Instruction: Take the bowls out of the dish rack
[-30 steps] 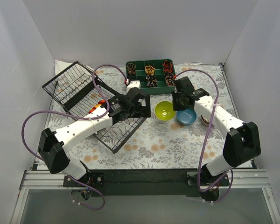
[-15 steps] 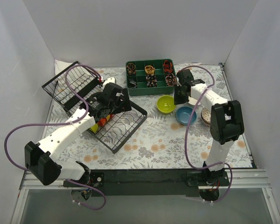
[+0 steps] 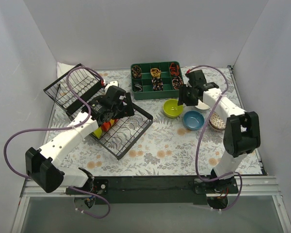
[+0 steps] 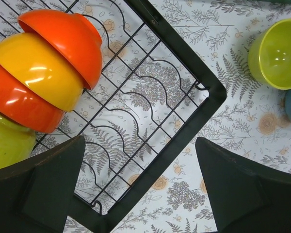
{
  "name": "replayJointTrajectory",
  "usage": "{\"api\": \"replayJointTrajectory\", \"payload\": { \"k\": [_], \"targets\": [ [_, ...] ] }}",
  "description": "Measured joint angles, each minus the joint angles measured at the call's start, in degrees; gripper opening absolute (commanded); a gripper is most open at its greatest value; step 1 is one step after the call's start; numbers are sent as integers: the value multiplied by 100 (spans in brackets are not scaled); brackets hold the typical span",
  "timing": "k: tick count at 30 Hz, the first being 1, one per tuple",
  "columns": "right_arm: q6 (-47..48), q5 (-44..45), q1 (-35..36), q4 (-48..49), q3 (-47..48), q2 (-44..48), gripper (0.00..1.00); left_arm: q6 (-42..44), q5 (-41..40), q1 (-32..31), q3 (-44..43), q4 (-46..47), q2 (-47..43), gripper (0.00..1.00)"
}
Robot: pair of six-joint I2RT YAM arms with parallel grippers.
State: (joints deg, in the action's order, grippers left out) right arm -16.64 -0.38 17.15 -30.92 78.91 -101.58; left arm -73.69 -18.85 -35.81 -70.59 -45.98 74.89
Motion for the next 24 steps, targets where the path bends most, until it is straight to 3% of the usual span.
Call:
{"api": "replayJointTrajectory", "payload": {
  "k": [4,13,24],
  "targets": [
    [33,-90,2,46,-229,833,74,-136,-140,37,-210,-118,199,98],
    [181,-568,452,555,-1593,2826,82,-1128,-372,339,-409,-245,551,98],
    [68,-1786,1224,1779,-3032,3674,91,-1895,-476,726,-667,-350,1064,93]
  ]
}}
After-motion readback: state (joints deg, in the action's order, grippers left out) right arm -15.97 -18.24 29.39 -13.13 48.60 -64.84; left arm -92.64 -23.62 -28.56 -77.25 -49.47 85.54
